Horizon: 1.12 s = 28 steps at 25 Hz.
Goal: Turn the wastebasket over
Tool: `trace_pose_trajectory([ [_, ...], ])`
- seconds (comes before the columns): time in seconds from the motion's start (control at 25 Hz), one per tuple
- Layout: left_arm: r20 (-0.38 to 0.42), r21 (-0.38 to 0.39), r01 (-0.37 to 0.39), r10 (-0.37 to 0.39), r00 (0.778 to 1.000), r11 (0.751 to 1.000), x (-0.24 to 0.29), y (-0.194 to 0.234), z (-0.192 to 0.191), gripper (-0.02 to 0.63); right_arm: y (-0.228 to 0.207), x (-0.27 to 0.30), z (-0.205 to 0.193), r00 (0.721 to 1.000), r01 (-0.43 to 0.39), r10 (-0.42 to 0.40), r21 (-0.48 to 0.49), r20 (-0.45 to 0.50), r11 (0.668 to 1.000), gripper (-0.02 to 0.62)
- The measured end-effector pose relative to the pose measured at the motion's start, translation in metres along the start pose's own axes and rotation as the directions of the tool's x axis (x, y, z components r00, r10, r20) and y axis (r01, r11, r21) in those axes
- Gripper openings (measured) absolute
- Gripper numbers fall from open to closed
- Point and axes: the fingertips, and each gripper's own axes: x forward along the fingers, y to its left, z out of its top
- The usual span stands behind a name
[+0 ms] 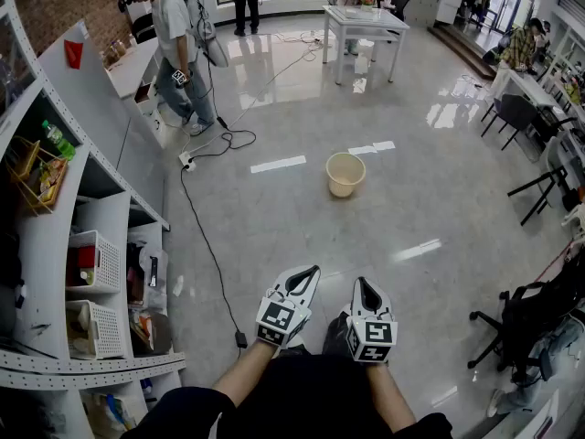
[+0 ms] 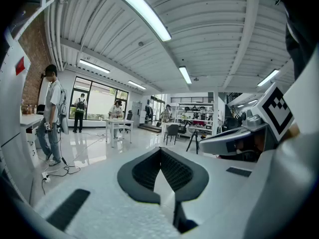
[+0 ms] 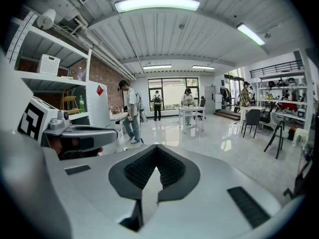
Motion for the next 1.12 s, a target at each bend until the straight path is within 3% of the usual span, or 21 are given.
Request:
trace_pose_trajectory([
  [1.12, -0.02, -0.009, 0.023, -0.023, 1.0, 1.0, 0.0, -0.016, -0.011, 0.008, -0.002, -0.01, -0.01, 1.0, -0.014, 0.014, 0.041, 0.014, 0.999, 0.011],
])
